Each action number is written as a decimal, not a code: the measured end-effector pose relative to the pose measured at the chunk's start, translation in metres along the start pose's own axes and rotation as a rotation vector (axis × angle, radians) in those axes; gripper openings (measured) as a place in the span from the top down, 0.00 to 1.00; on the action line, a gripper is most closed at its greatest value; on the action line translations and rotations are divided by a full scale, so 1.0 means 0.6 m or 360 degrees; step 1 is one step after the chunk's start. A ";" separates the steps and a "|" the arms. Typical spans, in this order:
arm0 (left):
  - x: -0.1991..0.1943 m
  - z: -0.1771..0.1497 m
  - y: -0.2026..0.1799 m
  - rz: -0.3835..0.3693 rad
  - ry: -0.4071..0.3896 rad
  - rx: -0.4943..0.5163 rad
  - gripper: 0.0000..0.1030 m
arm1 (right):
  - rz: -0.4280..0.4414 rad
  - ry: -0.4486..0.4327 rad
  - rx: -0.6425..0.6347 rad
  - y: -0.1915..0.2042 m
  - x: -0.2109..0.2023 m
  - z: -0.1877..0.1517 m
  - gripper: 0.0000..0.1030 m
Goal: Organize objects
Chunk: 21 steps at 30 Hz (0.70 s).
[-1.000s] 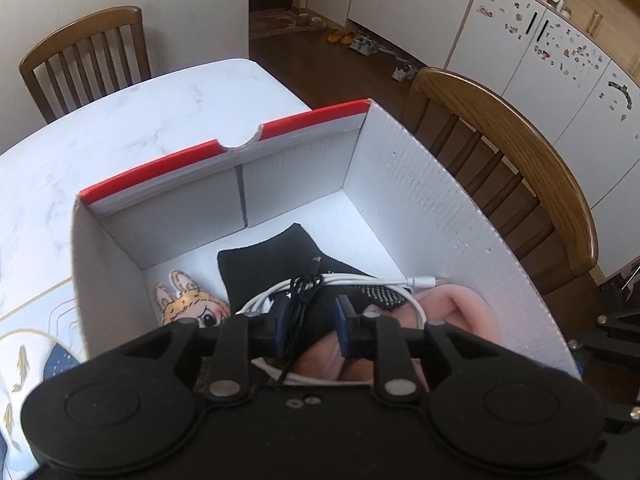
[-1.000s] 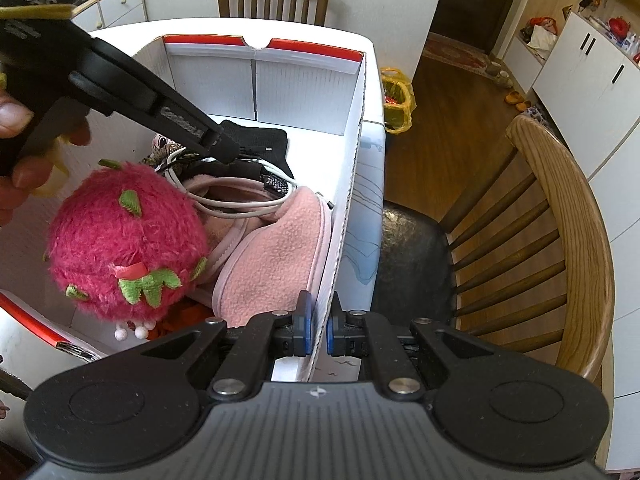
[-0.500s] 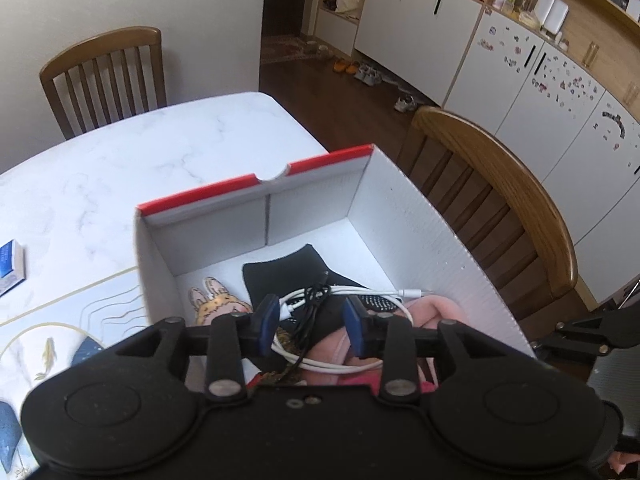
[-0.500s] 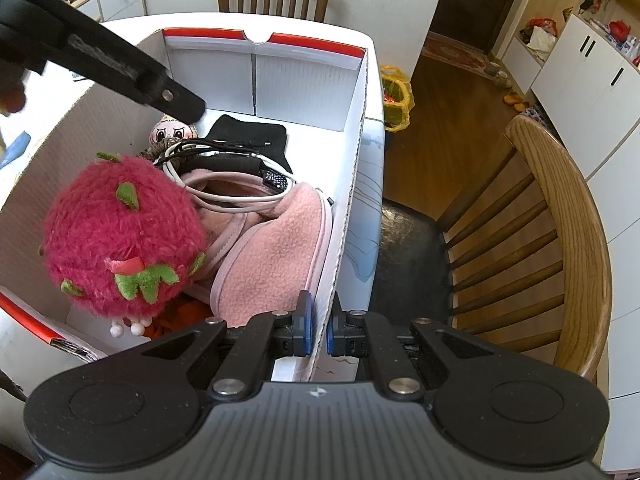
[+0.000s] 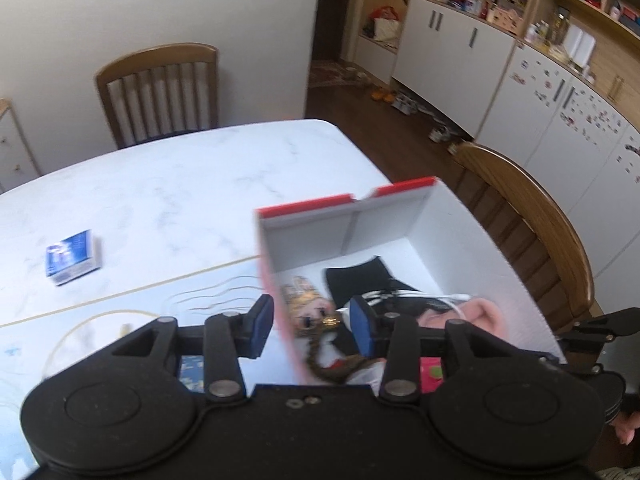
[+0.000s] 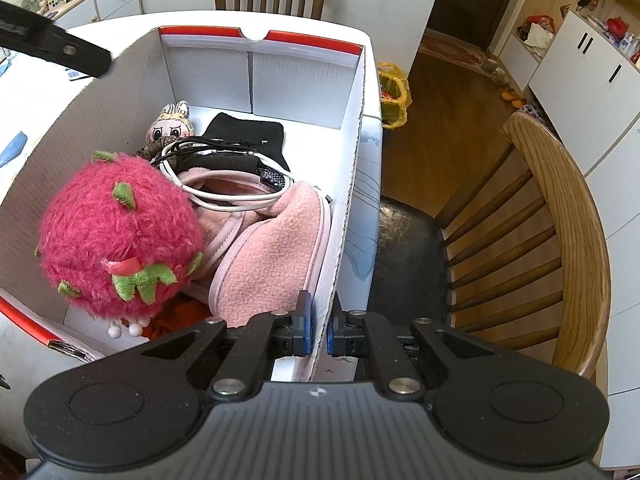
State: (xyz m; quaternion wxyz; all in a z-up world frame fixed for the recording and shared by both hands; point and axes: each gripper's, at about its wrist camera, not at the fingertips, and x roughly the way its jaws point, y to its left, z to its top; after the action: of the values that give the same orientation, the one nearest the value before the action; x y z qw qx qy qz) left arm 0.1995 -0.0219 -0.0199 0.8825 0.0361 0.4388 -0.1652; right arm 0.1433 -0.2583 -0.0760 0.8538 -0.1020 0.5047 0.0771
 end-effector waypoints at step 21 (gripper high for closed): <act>0.001 -0.105 0.135 0.0217 0.0062 -0.0199 0.16 | -0.0030 0.0030 0.0004 0.006 0.000 0.002 0.93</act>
State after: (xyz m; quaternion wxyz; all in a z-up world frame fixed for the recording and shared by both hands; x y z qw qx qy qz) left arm 0.1777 0.0673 -0.0655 0.8836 0.0139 0.4618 -0.0764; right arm 0.1435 -0.2545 -0.0756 0.8498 -0.1065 0.5118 0.0675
